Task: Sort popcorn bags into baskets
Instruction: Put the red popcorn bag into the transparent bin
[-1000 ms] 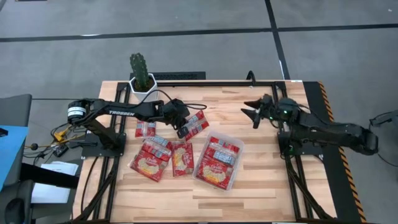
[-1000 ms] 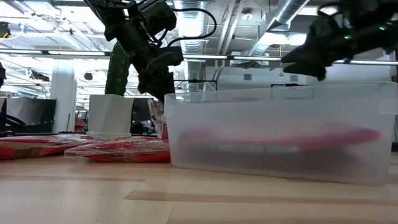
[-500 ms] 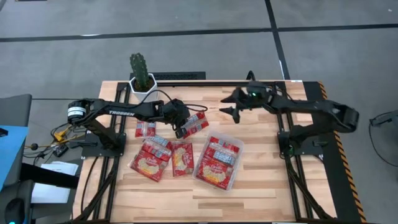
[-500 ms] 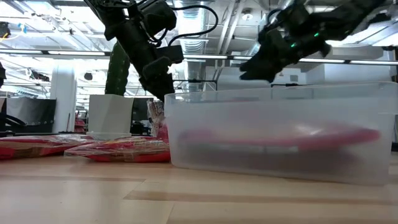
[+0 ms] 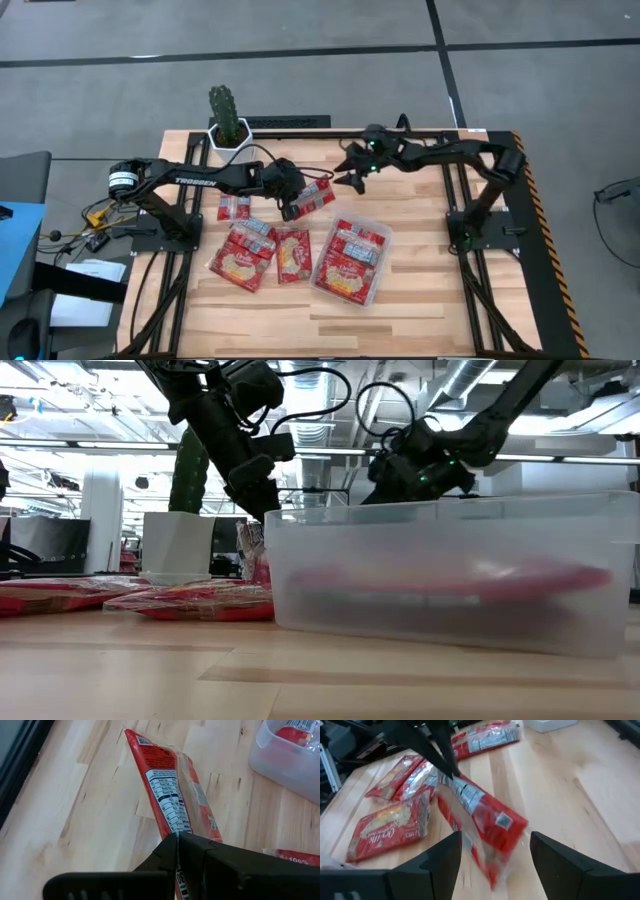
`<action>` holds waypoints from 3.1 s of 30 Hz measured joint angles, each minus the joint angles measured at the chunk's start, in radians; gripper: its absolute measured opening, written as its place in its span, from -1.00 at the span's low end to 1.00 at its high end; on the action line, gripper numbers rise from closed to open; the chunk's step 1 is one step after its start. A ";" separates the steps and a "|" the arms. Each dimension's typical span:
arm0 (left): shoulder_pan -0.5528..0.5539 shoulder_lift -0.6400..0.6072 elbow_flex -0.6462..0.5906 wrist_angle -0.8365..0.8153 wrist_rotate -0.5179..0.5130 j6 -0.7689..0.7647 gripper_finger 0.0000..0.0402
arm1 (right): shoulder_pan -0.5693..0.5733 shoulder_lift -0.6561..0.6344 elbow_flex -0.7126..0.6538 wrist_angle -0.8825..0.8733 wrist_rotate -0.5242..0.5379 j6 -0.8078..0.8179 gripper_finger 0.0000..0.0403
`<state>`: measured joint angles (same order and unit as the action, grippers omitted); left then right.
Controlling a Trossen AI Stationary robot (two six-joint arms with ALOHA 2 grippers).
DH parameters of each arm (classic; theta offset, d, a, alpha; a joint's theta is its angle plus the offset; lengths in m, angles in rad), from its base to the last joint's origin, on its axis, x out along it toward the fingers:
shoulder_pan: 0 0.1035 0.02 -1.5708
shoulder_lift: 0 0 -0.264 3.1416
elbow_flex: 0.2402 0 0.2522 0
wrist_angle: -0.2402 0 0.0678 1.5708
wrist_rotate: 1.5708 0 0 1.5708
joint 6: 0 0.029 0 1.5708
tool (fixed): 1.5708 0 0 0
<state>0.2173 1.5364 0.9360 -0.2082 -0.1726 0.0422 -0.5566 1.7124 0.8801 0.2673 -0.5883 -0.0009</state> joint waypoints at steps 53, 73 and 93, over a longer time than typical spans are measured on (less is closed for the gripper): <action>0.107 0.233 -0.004 0.178 0.178 0.121 0.60 | 0.050 -0.360 0.243 -0.719 0.094 -0.140 0.29; 0.098 0.349 0.005 0.102 0.229 0.006 -0.87 | 0.051 -0.472 0.243 -0.773 0.111 -0.039 0.29; 0.086 0.294 0.380 -0.219 0.177 0.009 -1.00 | 0.049 -0.780 0.244 -0.922 0.152 0.012 0.29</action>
<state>0.3036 1.8305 1.3156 -0.4272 0.0040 0.0508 -0.5072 0.9328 1.1244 -0.6544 -0.4362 0.0113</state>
